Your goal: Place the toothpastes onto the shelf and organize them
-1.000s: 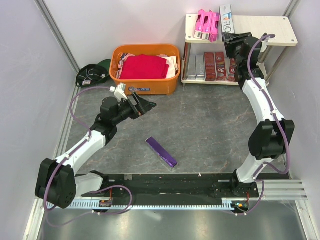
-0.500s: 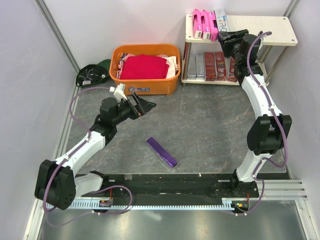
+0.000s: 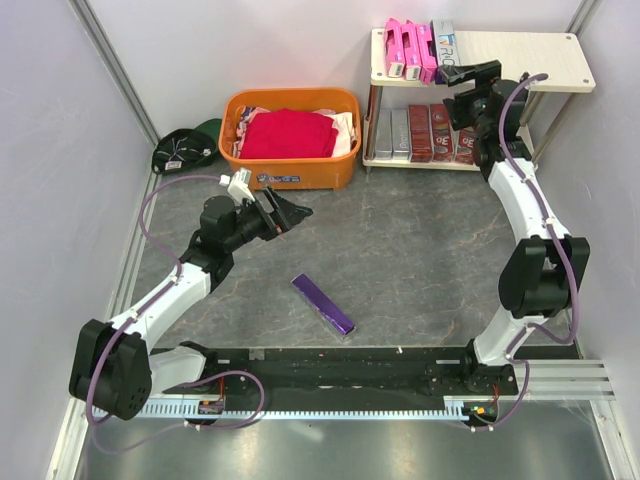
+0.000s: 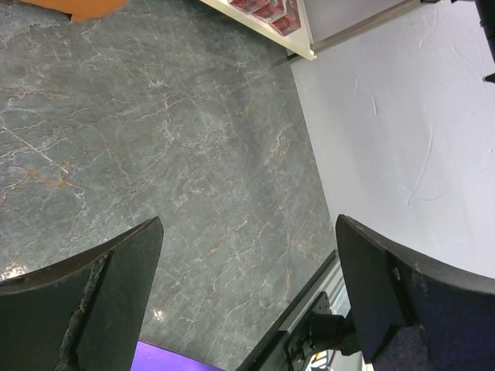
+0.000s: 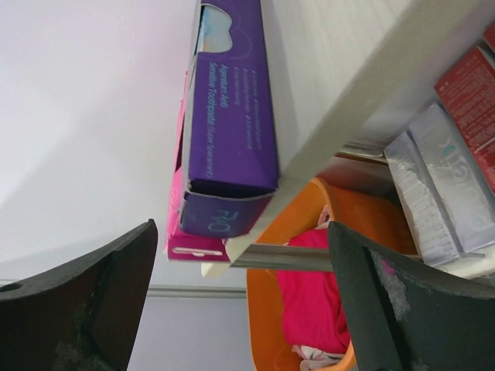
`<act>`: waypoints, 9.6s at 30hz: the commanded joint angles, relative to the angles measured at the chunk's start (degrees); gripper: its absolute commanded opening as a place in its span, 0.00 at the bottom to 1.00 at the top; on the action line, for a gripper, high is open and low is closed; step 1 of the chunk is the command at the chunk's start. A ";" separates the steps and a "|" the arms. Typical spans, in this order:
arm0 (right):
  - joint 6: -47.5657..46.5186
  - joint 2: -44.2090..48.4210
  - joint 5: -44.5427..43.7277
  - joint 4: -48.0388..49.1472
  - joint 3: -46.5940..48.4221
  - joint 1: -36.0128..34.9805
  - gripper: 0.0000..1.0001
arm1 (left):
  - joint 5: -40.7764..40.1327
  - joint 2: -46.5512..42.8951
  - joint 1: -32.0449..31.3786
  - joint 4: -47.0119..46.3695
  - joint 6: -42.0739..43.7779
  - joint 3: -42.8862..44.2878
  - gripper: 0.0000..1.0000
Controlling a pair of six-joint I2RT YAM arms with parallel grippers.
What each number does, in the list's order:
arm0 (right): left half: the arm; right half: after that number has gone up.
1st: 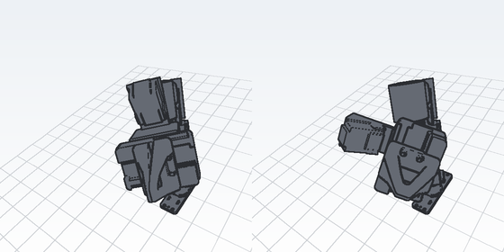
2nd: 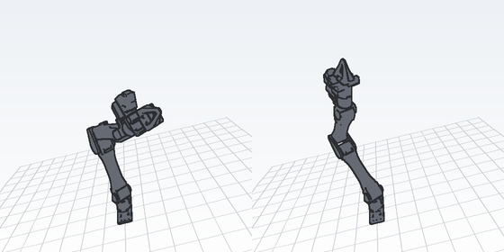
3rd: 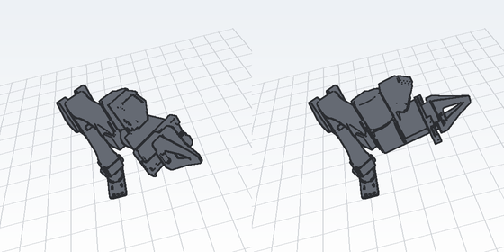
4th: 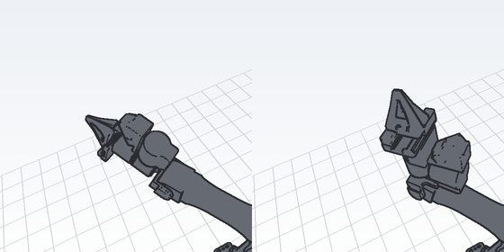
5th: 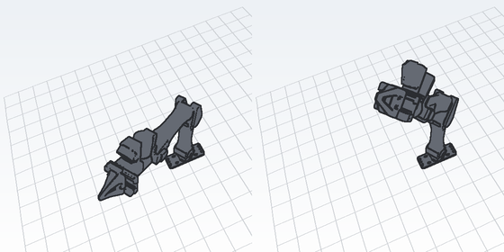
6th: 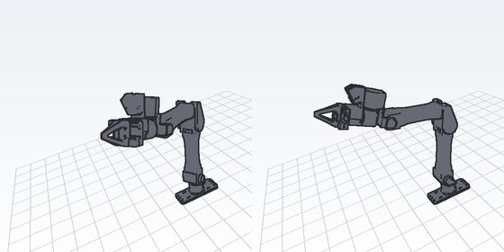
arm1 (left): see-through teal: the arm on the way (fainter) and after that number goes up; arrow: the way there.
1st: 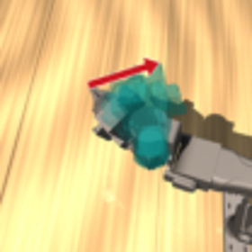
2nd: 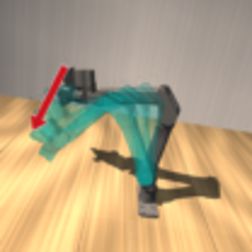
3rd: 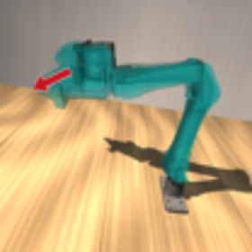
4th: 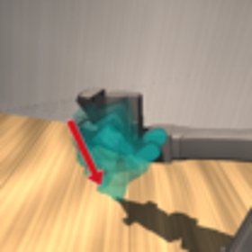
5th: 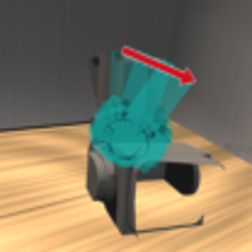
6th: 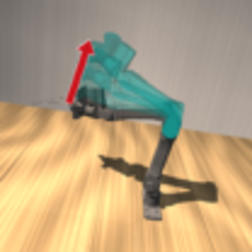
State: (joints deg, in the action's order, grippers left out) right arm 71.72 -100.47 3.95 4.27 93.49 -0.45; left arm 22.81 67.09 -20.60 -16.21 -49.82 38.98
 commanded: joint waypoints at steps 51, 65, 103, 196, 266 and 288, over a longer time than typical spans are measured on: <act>-21.63 36.22 10.03 -7.26 -39.70 1.77 0.98 | -5.67 24.75 -14.91 36.68 7.46 11.46 0.99; -22.94 34.99 12.66 -7.00 -40.14 1.77 0.98 | 1.35 26.25 -14.82 32.13 8.52 12.61 0.38; 6.31 22.25 29.89 30.70 -52.18 -21.70 0.98 | 7.25 7.44 11.37 -30.90 -24.71 0.57 0.38; -4.92 18.12 22.16 11.56 -8.78 12.22 0.24 | 10.77 3.04 11.81 -11.48 -10.12 6.28 1.00; -31.73 -2.98 2.38 -14.99 21.55 6.78 0.98 | 15.16 9.29 12.16 -10.34 -10.65 6.46 1.00; -33.23 15.46 -3.07 -16.31 7.79 6.51 0.98 | 17.45 7.71 12.16 -7.44 -4.42 9.00 1.00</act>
State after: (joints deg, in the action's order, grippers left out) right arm 39.83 -91.64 1.34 -13.37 107.09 6.22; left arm 38.09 76.44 -8.69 -25.61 -59.70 45.36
